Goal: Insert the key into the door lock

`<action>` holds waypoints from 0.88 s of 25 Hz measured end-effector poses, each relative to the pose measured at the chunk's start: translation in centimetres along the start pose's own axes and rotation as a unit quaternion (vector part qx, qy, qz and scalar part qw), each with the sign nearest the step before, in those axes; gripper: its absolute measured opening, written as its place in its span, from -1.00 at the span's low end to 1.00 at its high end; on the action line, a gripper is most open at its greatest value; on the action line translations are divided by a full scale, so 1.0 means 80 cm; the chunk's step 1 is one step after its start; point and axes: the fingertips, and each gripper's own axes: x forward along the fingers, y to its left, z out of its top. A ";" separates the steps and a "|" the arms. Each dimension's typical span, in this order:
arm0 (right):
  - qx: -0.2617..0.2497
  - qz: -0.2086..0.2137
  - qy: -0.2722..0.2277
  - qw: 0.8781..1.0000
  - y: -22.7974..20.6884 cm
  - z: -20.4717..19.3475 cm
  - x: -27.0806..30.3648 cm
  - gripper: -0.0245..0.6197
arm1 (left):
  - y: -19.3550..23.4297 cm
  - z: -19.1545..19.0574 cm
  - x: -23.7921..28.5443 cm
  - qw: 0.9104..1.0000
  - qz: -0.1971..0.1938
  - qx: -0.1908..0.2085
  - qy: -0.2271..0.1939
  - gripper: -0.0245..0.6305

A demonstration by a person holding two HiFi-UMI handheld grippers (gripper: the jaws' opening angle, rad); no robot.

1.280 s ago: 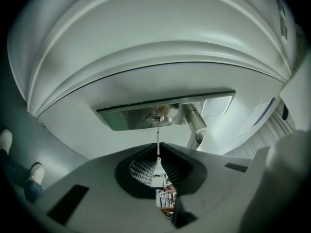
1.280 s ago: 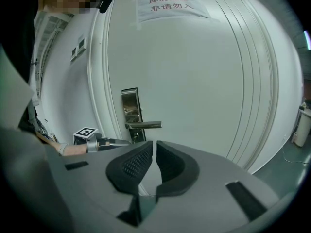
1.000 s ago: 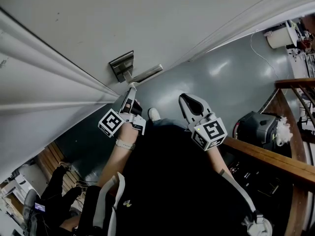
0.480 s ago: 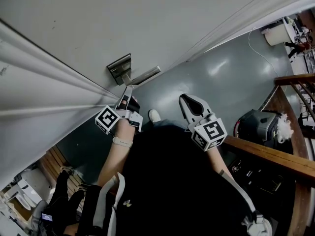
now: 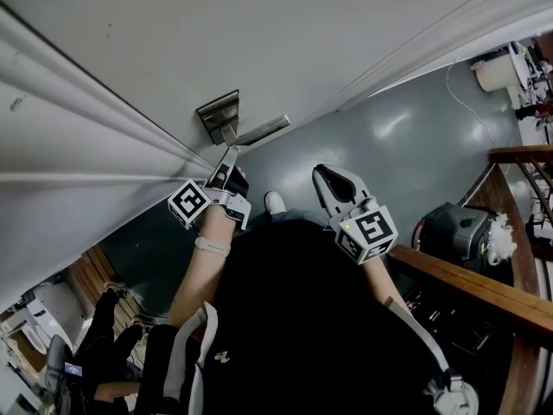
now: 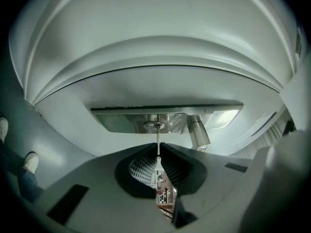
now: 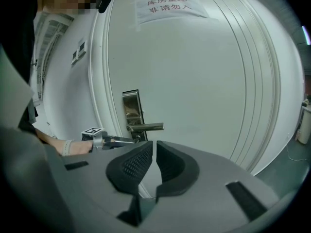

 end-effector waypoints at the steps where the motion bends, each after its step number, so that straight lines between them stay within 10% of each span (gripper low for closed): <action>1: 0.000 0.004 0.000 1.000 0.001 0.001 0.002 -0.84 | 0.000 0.000 -0.001 1.000 -0.001 -0.004 0.000 -0.84; 11: -0.015 0.069 -0.002 0.998 0.024 0.014 0.027 -0.84 | -0.003 -0.005 -0.038 1.000 0.001 -0.020 0.001 -0.87; 22: -0.049 0.153 -0.003 0.987 0.077 0.026 0.055 -0.84 | -0.042 0.030 -0.118 0.991 0.018 0.124 -0.054 -0.90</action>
